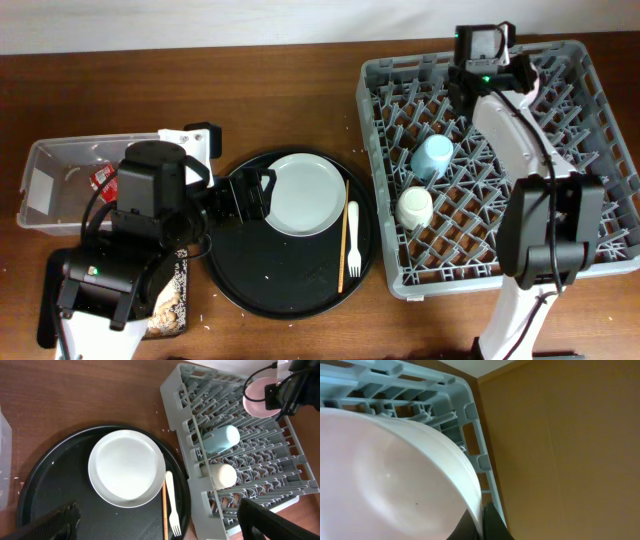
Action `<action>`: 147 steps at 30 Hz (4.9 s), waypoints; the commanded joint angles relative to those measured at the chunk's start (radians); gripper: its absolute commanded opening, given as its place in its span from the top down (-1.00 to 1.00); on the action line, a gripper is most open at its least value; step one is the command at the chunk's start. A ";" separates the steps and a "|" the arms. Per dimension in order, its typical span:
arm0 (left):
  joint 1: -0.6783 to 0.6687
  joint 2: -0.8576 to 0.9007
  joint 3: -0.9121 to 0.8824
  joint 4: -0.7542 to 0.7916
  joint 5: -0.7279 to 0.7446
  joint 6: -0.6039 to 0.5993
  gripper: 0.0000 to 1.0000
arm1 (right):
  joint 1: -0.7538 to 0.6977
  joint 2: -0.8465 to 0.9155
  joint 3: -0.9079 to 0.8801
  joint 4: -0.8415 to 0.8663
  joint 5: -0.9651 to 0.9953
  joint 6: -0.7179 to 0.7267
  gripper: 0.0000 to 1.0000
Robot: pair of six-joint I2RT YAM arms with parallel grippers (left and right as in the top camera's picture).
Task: Sort waste into correct bins and load items into the dishwasher rack
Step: 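Carry the pink bowl to the rack's far side and lower it, then release the pink bowl in the rack and raise the right gripper, then reach the right gripper to the white plate and grasp its rim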
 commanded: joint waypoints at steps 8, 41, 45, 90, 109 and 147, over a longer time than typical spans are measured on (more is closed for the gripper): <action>0.004 -0.003 0.017 0.003 -0.007 0.009 -0.98 | 0.099 0.037 0.007 -0.077 -0.036 0.012 0.68; 0.004 -0.003 0.017 0.003 -0.007 0.009 -0.98 | 0.076 0.038 -0.112 0.109 0.148 -0.280 0.92; 0.004 -0.003 0.017 0.003 -0.007 0.009 -0.98 | 0.104 0.038 -0.112 0.114 0.148 -0.272 0.91; 0.004 -0.003 0.017 0.003 -0.007 0.009 -0.98 | -0.298 -0.124 -0.114 -0.207 -1.410 0.432 0.90; 0.004 -0.003 0.017 0.003 -0.008 0.009 -0.98 | 0.051 -0.568 -0.053 -0.681 -1.472 0.432 0.39; 0.004 -0.003 0.017 0.002 -0.007 0.009 -0.98 | 0.526 0.011 -0.143 -0.486 -1.132 0.706 -0.07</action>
